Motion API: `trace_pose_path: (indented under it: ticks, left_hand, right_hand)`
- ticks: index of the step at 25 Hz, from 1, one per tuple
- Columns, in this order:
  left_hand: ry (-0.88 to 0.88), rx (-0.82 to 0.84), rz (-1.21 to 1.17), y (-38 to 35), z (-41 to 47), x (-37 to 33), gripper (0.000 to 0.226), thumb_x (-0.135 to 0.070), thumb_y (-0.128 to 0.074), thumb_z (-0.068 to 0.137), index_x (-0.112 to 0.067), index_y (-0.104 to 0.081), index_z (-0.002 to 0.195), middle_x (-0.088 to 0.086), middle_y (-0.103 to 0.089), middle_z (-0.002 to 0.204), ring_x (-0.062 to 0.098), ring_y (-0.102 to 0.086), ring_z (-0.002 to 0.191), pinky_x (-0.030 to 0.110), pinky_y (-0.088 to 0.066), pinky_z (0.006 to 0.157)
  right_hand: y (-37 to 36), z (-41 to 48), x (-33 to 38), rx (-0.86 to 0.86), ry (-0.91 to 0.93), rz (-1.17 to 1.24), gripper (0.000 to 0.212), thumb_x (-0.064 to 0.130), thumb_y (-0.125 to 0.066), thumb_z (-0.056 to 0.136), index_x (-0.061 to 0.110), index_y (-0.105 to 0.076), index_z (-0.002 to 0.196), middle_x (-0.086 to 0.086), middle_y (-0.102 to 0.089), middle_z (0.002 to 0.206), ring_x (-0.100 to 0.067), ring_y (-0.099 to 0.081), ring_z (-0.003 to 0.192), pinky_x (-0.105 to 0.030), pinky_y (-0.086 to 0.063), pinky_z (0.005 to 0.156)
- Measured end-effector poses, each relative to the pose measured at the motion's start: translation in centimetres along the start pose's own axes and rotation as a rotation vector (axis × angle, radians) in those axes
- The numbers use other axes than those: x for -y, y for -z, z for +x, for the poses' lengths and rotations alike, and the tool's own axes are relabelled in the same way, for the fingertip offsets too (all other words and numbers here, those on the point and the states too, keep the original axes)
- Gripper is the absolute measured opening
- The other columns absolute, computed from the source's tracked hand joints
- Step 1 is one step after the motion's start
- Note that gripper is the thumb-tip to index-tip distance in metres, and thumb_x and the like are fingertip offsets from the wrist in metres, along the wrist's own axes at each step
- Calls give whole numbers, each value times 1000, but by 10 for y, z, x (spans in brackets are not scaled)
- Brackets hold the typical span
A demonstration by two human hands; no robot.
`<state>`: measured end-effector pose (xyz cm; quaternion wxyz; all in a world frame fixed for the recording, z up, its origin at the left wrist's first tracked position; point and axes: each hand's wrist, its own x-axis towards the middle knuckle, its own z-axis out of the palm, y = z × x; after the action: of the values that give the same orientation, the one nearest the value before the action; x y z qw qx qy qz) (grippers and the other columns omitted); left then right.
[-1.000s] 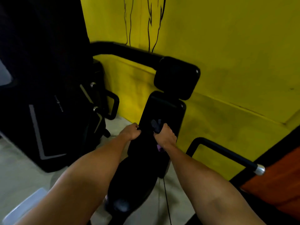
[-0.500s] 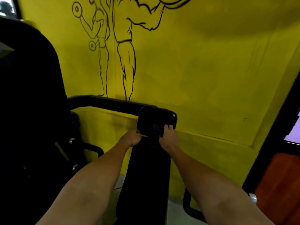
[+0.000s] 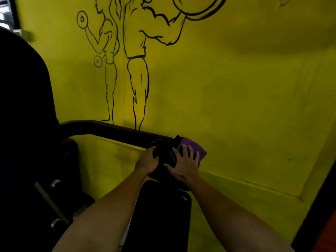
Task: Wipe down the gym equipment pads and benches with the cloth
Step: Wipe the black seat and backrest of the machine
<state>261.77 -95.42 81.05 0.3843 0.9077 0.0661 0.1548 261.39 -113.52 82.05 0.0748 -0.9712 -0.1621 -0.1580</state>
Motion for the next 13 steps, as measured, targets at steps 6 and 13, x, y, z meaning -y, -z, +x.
trace_pose_path:
  ticks: [6, 13]
  left_hand:
    - [-224, -134, -61, -19, 41, 18, 47, -19, -41, 109, -17, -36, 156, 7, -23, 166, 25, -23, 152, 31, -27, 117]
    - [-370, -118, -317, -31, 73, 39, 87, -78, -29, 93, -14, -41, 150, -2, -39, 149, 1, -33, 138, 9, -25, 112]
  right_hand:
    - [-12, 46, -11, -151, -2, 29, 103, 93, -22, 75, 32, -24, 158, -6, -25, 164, -37, -20, 152, -60, -7, 123]
    - [-19, 101, 19, -140, 251, -203, 91, 73, -53, 86, 19, -29, 155, -11, -46, 150, -37, -49, 129, -47, -40, 100]
